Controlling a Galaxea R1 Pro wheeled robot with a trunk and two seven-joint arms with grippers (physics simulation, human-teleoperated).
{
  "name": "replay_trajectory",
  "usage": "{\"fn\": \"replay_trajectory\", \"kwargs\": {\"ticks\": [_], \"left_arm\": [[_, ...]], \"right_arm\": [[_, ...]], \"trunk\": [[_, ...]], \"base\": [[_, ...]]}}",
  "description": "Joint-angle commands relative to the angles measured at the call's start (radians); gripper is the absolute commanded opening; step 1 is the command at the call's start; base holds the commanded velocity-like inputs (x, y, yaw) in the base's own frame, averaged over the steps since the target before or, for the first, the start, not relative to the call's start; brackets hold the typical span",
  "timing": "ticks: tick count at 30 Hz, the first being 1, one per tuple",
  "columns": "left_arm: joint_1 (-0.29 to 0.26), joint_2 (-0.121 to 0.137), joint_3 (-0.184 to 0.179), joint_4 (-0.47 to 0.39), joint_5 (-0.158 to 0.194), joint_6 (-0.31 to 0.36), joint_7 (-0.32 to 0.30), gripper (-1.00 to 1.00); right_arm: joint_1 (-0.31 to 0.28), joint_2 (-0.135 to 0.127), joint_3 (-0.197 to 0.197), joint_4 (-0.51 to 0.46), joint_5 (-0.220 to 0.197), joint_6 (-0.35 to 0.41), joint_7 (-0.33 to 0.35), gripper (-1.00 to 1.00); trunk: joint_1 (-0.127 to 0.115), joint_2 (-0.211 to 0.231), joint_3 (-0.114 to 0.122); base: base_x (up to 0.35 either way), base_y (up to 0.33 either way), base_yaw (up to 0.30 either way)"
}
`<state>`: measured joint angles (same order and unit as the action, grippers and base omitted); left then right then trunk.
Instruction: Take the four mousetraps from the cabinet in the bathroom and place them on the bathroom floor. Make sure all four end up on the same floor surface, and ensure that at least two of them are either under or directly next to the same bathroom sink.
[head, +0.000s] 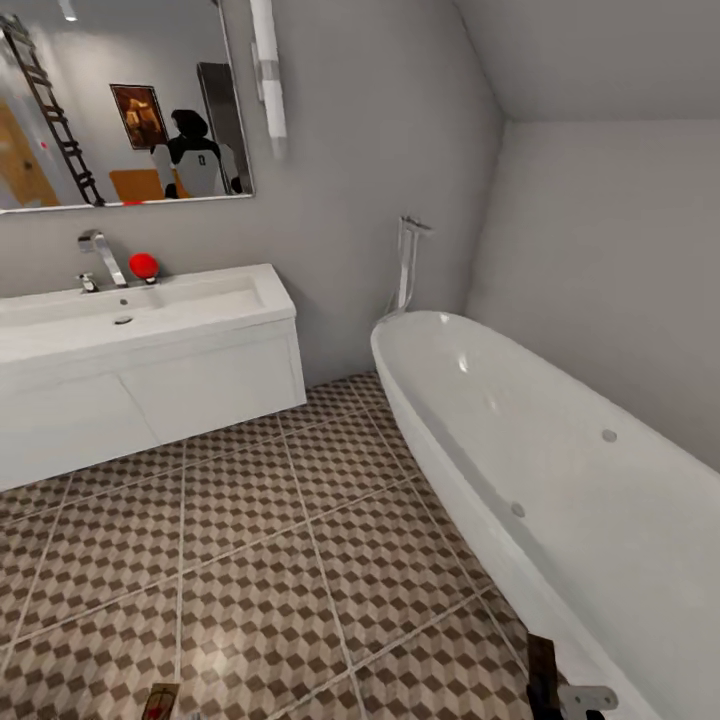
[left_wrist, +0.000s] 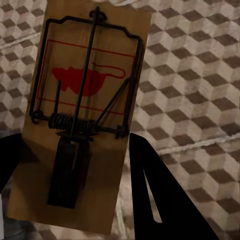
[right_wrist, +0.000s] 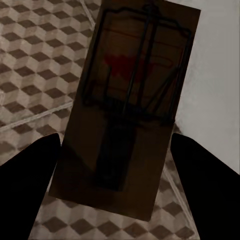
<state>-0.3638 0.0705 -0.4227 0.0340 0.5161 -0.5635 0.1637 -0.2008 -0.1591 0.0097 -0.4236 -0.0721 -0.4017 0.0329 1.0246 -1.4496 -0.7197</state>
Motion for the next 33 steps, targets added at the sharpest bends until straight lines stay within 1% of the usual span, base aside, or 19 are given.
{"fn": "replay_trajectory", "kwargs": {"ticks": [1, 7, 11, 23, 33], "left_arm": [[-0.001, -0.001, -0.008, 0.003, -0.002, -0.003, 0.008, -1.0], [-0.001, -0.001, -0.008, 0.003, -0.002, -0.003, 0.008, -1.0], [-0.001, -0.004, -0.008, 0.004, -0.002, -0.003, 0.008, -1.0], [-0.001, -0.011, -0.008, 0.004, -0.002, -0.003, 0.008, -1.0], [-0.001, -0.011, -0.007, 0.004, -0.002, -0.003, 0.008, -1.0]], "right_arm": [[0.0, 0.0, 0.001, 0.0, -0.008, -0.003, 0.004, -1.0], [0.0, 0.0, 0.001, 0.001, -0.008, -0.003, 0.004, -1.0], [0.0, 0.0, 0.001, 0.001, -0.008, -0.003, 0.004, -1.0], [0.0, 0.0, 0.001, 0.002, -0.008, -0.003, 0.004, -1.0], [0.0, 0.0, 0.001, 0.002, -0.008, -0.003, 0.004, -1.0]], "trunk": [[0.0, 0.0, -0.001], [0.0, 0.0, -0.003], [0.0, 0.0, -0.005], [0.0, 0.0, -0.009], [0.0, 0.0, -0.013]], "base": [[0.226, 0.172, 0.285], [0.212, 0.166, 0.285], [0.178, 0.057, 0.285], [0.164, -0.122, 0.285], [0.155, -0.023, 0.285]]}}
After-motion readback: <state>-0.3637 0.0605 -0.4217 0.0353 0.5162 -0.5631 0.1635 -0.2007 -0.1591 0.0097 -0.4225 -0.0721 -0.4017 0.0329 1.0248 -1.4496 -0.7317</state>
